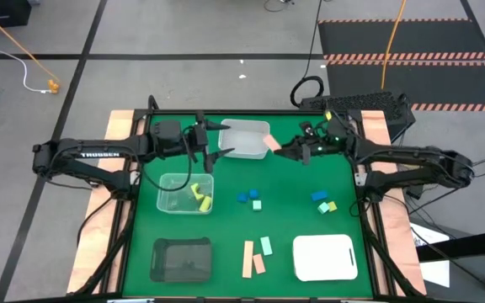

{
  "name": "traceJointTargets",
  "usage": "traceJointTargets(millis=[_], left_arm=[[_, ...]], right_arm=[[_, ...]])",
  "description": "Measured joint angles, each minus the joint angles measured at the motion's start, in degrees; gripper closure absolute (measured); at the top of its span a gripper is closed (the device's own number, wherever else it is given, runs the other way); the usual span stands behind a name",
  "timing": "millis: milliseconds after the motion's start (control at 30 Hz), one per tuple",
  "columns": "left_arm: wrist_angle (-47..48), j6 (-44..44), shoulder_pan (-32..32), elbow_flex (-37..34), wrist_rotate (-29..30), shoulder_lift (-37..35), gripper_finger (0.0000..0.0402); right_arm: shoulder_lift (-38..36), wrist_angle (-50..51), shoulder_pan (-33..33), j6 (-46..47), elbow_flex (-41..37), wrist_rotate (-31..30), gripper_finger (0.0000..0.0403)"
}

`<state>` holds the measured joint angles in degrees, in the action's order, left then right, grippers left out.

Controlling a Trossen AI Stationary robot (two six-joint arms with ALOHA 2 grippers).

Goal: Sort & place blocks by color
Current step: Put the top right brown rectangular block into the black bin

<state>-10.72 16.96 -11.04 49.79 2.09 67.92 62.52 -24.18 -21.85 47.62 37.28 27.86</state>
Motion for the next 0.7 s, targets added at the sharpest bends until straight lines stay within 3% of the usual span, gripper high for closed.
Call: traceJointTargets(millis=[467,700], left_arm=[[-1.3,1.5,-1.3,0.0,-12.5,6.7,0.0080],[-1.4,3.5,-0.9,0.0,-18.3,9.6,0.0080]], right_arm=[[13.4,4.4,2.3,2.5,9.0,16.7,0.0294],[18.2,2.3,2.5,5.7,9.5,17.4,0.0294]])
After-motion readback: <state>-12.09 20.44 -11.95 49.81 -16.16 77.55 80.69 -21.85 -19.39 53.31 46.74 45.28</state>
